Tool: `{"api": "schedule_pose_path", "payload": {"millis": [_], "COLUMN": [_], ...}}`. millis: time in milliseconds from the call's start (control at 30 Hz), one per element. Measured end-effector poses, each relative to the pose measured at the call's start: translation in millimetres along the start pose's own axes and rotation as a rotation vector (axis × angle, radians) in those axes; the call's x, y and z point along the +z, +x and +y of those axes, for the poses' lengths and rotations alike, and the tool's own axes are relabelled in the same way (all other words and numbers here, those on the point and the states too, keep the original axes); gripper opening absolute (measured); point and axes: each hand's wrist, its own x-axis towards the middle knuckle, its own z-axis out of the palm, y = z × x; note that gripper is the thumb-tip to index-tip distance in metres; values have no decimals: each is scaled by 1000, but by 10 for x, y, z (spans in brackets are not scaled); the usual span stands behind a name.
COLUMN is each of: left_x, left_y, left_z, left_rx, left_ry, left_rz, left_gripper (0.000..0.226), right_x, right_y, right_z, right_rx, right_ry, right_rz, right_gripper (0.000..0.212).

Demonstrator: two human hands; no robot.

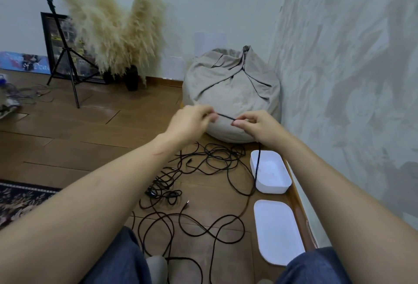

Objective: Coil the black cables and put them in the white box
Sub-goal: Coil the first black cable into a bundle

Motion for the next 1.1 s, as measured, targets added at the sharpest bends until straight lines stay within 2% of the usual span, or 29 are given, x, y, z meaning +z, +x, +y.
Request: {"api": "schedule_pose_path", "payload": {"millis": [67, 133, 167, 333, 433, 567, 767, 900, 1033, 1100], "left_x": [-64, -112, -121, -55, -28, 32, 38, 30, 28, 43], "left_y": [6, -17, -25, -11, -5, -24, -12, -28, -13, -17], "left_z": [-175, -318, -352, -249, -118, -49, -83, -63, -14, 14], "left_rx": [-225, -377, -389, -144, -73, 31, 9, 53, 89, 118], "left_ry": [106, 142, 125, -47, -78, -78, -48, -20, 15, 27], "left_rz": [186, 256, 248, 65, 32, -70, -40, -106, -102, -107], "left_gripper": [25, 27, 27, 22, 25, 18, 23, 23, 22, 22], "right_x": [-56, -91, -95, -50, -7, 2, -34, 4, -31, -38], "right_y": [-30, -73, -89, -58, -22, -3, 6, 8, 12, -13], "right_z": [59, 142, 176, 148, 94, 78, 31, -9, -36, -28], "right_rx": [40, 75, 83, 65, 70, 46, 14, 8, 37, 38], "right_ry": [0, -23, -19, 84, 110, 132, 189, 198, 301, 274], "right_rz": [9, 15, 16, 25, 66, 116, 157, 155, 196, 141], "right_gripper": [20, 19, 19, 22, 20, 16, 23, 16, 15, 19]}}
